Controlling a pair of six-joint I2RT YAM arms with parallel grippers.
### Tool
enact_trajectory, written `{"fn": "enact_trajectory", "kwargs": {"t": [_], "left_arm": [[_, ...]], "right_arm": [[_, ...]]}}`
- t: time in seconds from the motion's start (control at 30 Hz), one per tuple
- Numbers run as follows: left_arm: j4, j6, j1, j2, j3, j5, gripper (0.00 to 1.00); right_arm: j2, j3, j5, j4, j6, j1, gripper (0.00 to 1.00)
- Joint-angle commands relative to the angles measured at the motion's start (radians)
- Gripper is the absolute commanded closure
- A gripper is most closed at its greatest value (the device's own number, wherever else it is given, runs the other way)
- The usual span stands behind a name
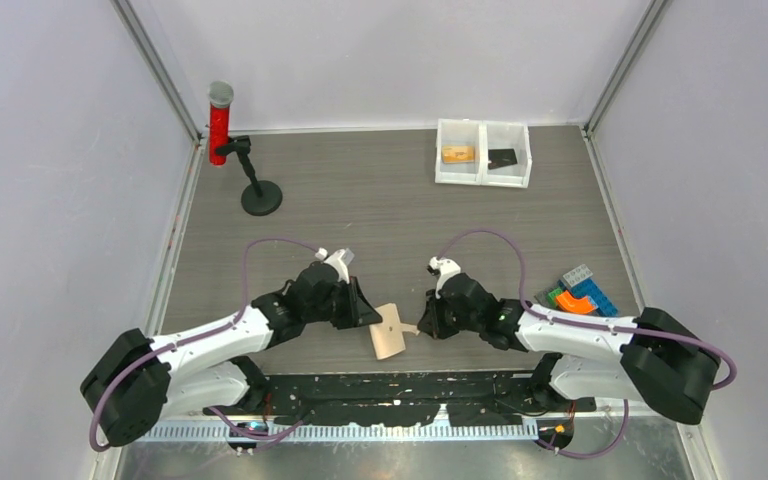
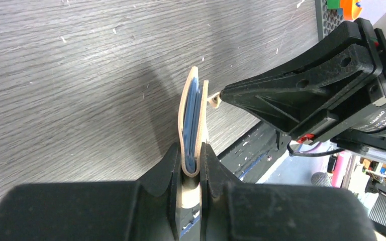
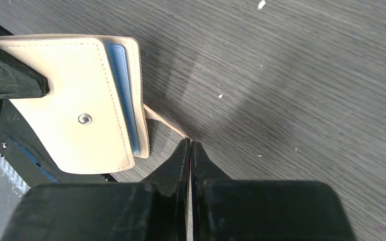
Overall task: Take the credit cards out of the card holder
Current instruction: Open the card holder at the corner of the board.
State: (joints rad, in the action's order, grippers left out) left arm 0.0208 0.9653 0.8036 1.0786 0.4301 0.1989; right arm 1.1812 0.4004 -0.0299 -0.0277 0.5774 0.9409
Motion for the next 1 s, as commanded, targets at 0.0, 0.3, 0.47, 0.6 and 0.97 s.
{"fn": "enact_trajectory", "kwargs": {"t": [0.0,0.3,0.47,0.6,0.97], "left_arm": [[0.042,-0.058,-0.006,-0.022,0.054,-0.05,1.0],[0.256,-0.192,-0.035,0.055,0.207,-0.106,0.6],[0.378,-0.222,-0.037,0.082,0.297,-0.149,0.34],[0.342,-0.222,-0.037,0.075,0.275,-0.11,0.27],[0.273,-0.215,-0.024,0.131,0.283,-0.006,0.2]], "right_arm": [[-0.065,-0.026,-0.01,0.045,-0.079,-0.032,0.95],[-0.154,0.018,-0.001,0.069,-0.077,-0.05,0.95],[-0.136,0.026,-0.014,0.057,-0.062,-0.069,0.95],[-0.16,0.032,-0.047,0.05,-0.045,-0.07,0.95],[-0.235,0.056,-0.17,-0.053,0.011,-0.07,0.95]]}}
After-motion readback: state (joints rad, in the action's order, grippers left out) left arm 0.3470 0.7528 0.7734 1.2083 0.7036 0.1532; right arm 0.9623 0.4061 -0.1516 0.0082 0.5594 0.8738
